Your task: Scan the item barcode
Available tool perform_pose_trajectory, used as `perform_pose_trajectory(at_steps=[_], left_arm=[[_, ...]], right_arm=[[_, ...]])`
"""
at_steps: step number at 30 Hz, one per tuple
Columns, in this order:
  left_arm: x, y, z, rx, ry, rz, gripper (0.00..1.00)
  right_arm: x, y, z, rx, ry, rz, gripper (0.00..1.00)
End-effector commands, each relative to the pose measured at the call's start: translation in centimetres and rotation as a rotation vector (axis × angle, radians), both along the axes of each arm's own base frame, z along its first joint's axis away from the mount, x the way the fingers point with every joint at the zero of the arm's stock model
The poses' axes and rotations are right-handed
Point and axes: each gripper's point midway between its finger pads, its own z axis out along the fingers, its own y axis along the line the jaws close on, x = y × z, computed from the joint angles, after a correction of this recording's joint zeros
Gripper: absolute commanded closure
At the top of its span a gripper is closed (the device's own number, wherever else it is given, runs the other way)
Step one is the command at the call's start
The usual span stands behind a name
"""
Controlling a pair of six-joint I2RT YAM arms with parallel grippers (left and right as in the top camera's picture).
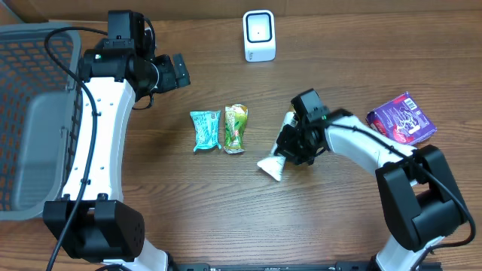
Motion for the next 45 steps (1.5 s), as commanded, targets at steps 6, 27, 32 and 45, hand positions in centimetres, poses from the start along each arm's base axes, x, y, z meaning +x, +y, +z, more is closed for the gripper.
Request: perform_pose_trajectory(at_steps=[6, 27, 32, 45], left_arm=[[0.1, -0.1, 1.1, -0.011, -0.029, 0.006, 0.00], [0.1, -0.1, 1.1, -0.011, -0.028, 0.006, 0.00], [0.1, -0.1, 1.1, -0.011, -0.028, 0.006, 0.00], [0.1, -0.1, 1.1, -0.011, -0.028, 0.006, 0.00]], right_arm=[[5.0, -4.0, 5.3, -0.469, -0.323, 0.378, 0.85], [4.0, -1.7, 2.3, -1.006, -0.467, 0.951, 0.57], [2.4, 0.9, 1.4, -0.827, -0.444, 0.944, 0.51], [5.9, -0.1, 11.3, -0.366, -0.393, 0.830, 0.00]])
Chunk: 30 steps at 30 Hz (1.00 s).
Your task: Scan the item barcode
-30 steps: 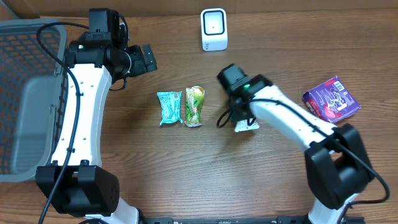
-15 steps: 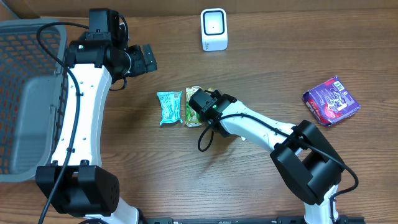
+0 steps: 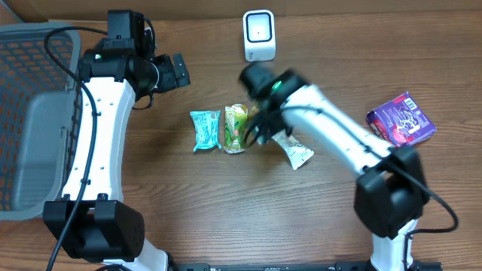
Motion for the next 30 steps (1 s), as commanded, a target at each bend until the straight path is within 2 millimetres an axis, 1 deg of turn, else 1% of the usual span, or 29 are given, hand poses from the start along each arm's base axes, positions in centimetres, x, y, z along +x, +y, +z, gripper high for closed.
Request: perform_pose_trajectory(at_steps=[1, 5, 7, 10, 12, 14, 20, 30], left_arm=[[0.1, -0.1, 1.1, -0.011, -0.027, 0.006, 0.00], [0.1, -0.1, 1.1, -0.011, -0.027, 0.006, 0.00], [0.1, -0.1, 1.1, -0.011, -0.027, 0.006, 0.00], [0.1, -0.1, 1.1, -0.011, -0.027, 0.006, 0.00], [0.1, -0.1, 1.1, -0.011, -0.027, 0.006, 0.00], [0.1, -0.1, 1.1, -0.011, -0.027, 0.006, 0.00], [0.1, -0.1, 1.1, -0.011, -0.027, 0.006, 0.00], [0.1, -0.1, 1.1, -0.011, -0.027, 0.006, 0.00]], right_arm=[[0.6, -1.0, 2.6, 0.216, 0.081, 0.059, 0.00], [0.0, -2.3, 1.7, 0.460, 0.230, 0.143, 0.00], [-0.4, -3.0, 0.6, 0.525, 0.274, 0.178, 0.00], [-1.3, -3.6, -1.5, 0.539, 0.335, 0.202, 0.00], [-2.0, -3.5, -2.6, 0.548, 0.370, 0.221, 0.00], [-2.7, -2.9, -3.4, 0.557, 0.391, 0.255, 0.00], [-3.7, -1.9, -5.6, 0.538, 0.397, 0.295, 0.00], [-5.1, -2.3, -8.9, 0.537, 0.406, 0.288, 0.00]])
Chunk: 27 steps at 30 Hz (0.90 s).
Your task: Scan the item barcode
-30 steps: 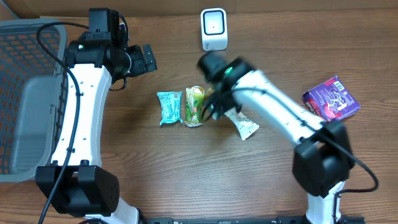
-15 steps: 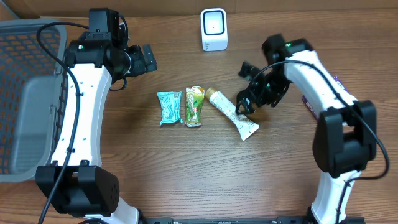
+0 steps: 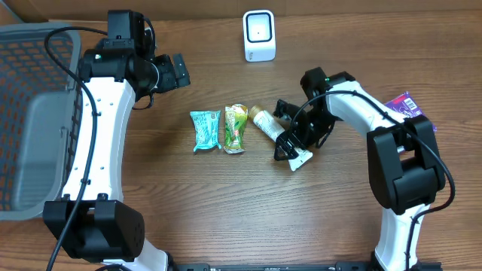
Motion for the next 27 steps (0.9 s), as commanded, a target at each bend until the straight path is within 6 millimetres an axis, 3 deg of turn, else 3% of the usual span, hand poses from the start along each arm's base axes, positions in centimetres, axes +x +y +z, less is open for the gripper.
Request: perform_pose_trajectory(at_steps=[1, 3, 7, 10, 11, 16, 22, 27], left_arm=[[0.1, -0.1, 1.1, -0.011, -0.028, 0.006, 0.00], [0.1, -0.1, 1.1, -0.011, -0.028, 0.006, 0.00], [0.1, -0.1, 1.1, -0.011, -0.028, 0.006, 0.00], [0.1, -0.1, 1.1, -0.011, -0.028, 0.006, 0.00], [0.1, -0.1, 1.1, -0.011, -0.028, 0.006, 0.00], [0.1, -0.1, 1.1, -0.011, -0.028, 0.006, 0.00], [0.1, -0.1, 1.1, -0.011, -0.028, 0.006, 0.01], [0.1, -0.1, 1.1, -0.011, -0.028, 0.006, 0.00]], right_arm=[[-0.7, -0.2, -0.9, 0.004, 0.011, 0.000, 0.00], [-0.8, -0.1, -0.9, 0.016, 0.017, -0.002, 0.04], [-0.6, 0.6, -0.5, 0.055, 0.015, -0.006, 0.38], [-0.5, 1.0, -0.3, 0.087, 0.015, -0.011, 0.58], [-0.5, 1.1, -0.2, 0.092, 0.015, -0.013, 0.69], [-0.5, 1.6, 0.2, 0.121, 0.039, -0.039, 0.94], [0.0, 1.8, 1.0, 0.113, 0.107, -0.151, 0.96], [2.0, 1.9, 4.0, 0.133, 0.099, -0.249, 0.96]])
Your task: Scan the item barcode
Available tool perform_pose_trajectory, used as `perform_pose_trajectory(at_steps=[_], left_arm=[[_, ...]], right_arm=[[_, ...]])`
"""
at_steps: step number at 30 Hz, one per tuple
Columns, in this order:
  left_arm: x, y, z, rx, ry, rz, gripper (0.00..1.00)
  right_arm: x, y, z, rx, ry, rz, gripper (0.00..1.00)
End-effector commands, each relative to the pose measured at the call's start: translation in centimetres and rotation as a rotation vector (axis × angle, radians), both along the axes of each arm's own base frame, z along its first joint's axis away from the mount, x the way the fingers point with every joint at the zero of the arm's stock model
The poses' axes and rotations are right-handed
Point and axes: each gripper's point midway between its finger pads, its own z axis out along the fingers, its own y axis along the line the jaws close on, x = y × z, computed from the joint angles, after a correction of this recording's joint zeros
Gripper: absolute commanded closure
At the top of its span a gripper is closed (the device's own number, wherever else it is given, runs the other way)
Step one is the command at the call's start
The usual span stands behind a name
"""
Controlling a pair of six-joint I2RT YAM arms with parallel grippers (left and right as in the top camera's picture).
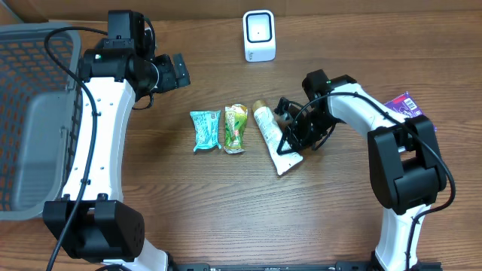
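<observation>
A white tube [269, 135] lies on the wooden table, its cap toward the back and its flat end toward the front, just right of a green packet [235, 128] and a teal packet [204, 130]. My right gripper [285, 125] sits low against the tube's right side with its fingers spread open, nothing between them. The white barcode scanner [259, 35] stands at the back centre. High at the back left, my left gripper [178, 71] hangs open and empty.
A grey mesh basket [34, 113] fills the left edge. A purple packet [407, 113] lies at the right, partly hidden behind my right arm.
The tube has turned to lie more nearly front to back, its flat end swung left. My right gripper has shifted slightly up along it. The left arm has not moved.
My right gripper was first down on the tube, which lay with its flat end toward the front left. Then the arm reached left beside the green packet, with the tube lying to its right. Later the gripper stood open by the tube's flat end, and now the tube lies straighter.
</observation>
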Motion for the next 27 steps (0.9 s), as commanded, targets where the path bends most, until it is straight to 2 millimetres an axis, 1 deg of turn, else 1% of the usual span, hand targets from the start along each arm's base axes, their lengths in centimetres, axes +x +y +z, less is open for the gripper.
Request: perform_pose_trajectory(at_steps=[1, 4, 7, 9, 11, 13, 16, 18, 21, 27], left_arm=[[0.1, -0.1, 1.1, -0.011, -0.028, 0.006, 0.00], [0.1, -0.1, 1.1, -0.011, -0.028, 0.006, 0.00], [0.1, -0.1, 1.1, -0.011, -0.028, 0.006, 0.00], [0.1, -0.1, 1.1, -0.011, -0.028, 0.006, 0.00], [0.1, -0.1, 1.1, -0.011, -0.028, 0.006, 0.01], [0.1, -0.1, 1.1, -0.011, -0.028, 0.006, 0.00], [0.1, -0.1, 1.1, -0.011, -0.028, 0.006, 0.00], [0.1, -0.1, 1.1, -0.011, -0.028, 0.006, 0.00], [0.1, -0.1, 1.1, -0.011, -0.028, 0.006, 0.00], [0.1, -0.1, 1.1, -0.011, -0.028, 0.006, 0.00]], right_arm=[[2.8, 0.7, 4.0, 0.049, -0.035, -0.115, 0.96], [3.9, 1.0, 8.1, 0.087, -0.136, -0.136, 0.96], [4.9, 1.2, 13.2, 0.144, -0.270, -0.172, 0.96], [5.1, 1.1, 16.9, 0.189, -0.372, -0.189, 0.96], [4.9, 1.1, 20.0, 0.231, -0.465, -0.184, 0.96], [4.2, 1.1, 22.9, 0.279, -0.546, -0.167, 0.96], [2.5, 1.6, 26.1, 0.373, -0.643, -0.081, 0.96], [1.5, 1.9, 27.4, 0.428, -0.674, -0.033, 0.96], [0.6, 2.4, 28.3, 0.493, -0.678, 0.007, 0.96], [0.4, 2.6, 28.7, 0.522, -0.677, 0.022, 0.96]])
